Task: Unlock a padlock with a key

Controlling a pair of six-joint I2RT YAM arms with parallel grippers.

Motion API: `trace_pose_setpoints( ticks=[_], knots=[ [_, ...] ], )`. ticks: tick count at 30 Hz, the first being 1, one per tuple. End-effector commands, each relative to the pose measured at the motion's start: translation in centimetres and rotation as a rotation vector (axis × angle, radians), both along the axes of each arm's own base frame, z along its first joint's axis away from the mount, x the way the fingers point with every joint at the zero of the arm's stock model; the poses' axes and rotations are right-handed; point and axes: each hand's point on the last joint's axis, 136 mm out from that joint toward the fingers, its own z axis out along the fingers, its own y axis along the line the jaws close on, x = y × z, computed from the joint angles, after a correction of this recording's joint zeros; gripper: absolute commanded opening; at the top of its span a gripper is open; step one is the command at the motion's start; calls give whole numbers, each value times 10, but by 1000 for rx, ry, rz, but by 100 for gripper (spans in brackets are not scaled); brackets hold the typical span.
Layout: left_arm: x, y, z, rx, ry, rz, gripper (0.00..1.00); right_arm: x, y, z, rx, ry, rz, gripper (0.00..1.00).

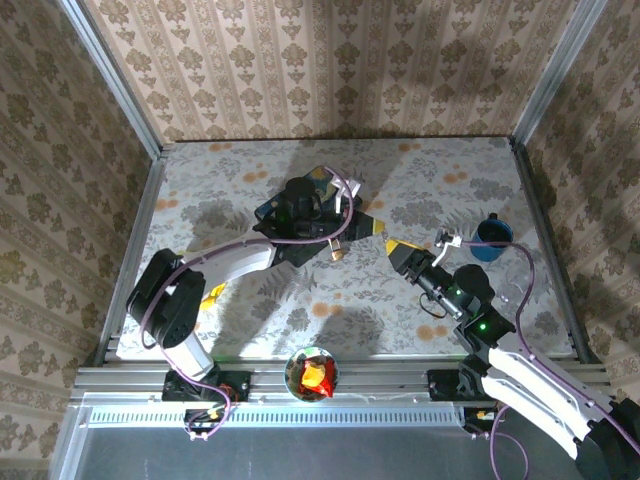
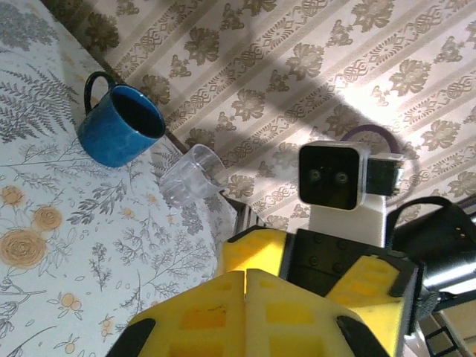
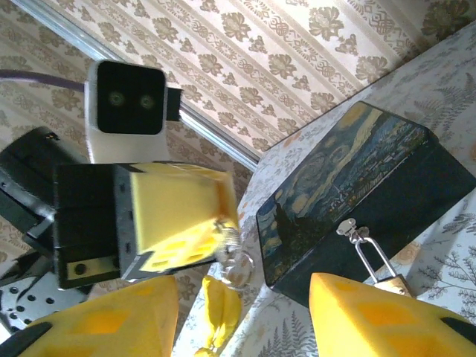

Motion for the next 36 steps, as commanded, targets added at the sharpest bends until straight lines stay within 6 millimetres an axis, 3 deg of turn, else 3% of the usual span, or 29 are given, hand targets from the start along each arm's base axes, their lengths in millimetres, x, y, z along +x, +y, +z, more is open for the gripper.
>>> trace_pose_setpoints(
  ticks=[1,10,25,34,36],
  knots=[
    [-13,5,14,-24,-49,-39,0,-1,4,15,-21,-45,29,48],
    [-16,5,16,-27,-51,-47,0,3,19,27,-21,-87,94,39],
    [-16,6,18,-36,-41,-47,0,9,27,33,-17,-99,122,24],
    [-9,6,17,-46,-19,-20,0,8,22,30,-10,-93,105,0],
    [-4,7,16,-47,-10,1,0,7,19,27,-10,-81,90,0]
  ],
)
